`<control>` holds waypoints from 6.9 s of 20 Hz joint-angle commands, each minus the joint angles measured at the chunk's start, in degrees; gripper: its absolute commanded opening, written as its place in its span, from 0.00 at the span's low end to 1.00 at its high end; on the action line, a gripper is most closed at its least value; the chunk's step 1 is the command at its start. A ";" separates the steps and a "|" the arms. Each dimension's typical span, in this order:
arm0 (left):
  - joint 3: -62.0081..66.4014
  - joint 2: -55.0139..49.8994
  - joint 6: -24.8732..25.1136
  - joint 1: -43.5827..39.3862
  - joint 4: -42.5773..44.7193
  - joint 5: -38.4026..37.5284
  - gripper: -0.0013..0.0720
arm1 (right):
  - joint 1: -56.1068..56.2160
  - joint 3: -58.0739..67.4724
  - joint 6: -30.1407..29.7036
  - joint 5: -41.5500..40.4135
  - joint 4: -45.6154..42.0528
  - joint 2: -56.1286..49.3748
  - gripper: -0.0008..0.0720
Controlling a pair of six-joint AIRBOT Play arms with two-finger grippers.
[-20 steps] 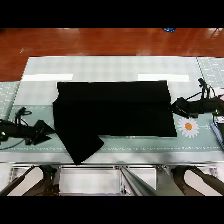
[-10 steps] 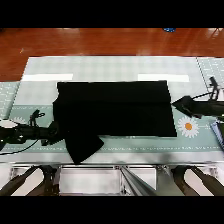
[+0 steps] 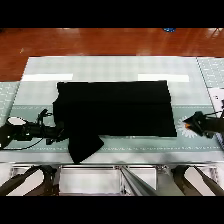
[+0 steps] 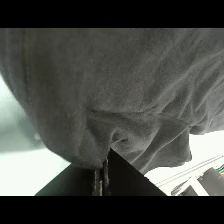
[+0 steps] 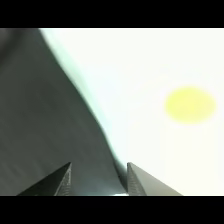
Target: Fold the shirts.
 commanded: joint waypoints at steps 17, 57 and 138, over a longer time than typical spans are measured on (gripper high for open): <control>3.93 -0.11 0.74 -0.24 -0.24 -1.88 0.05 | 7.91 -0.39 -16.02 0.00 18.93 -17.27 0.05; 75.14 -24.70 -8.76 2.64 21.68 -17.88 0.70 | 13.86 51.63 2.38 3.37 -1.27 -41.40 0.57; 38.69 15.06 -6.80 -10.71 8.81 2.38 0.05 | 45.88 64.72 4.98 15.43 2.27 -27.12 0.58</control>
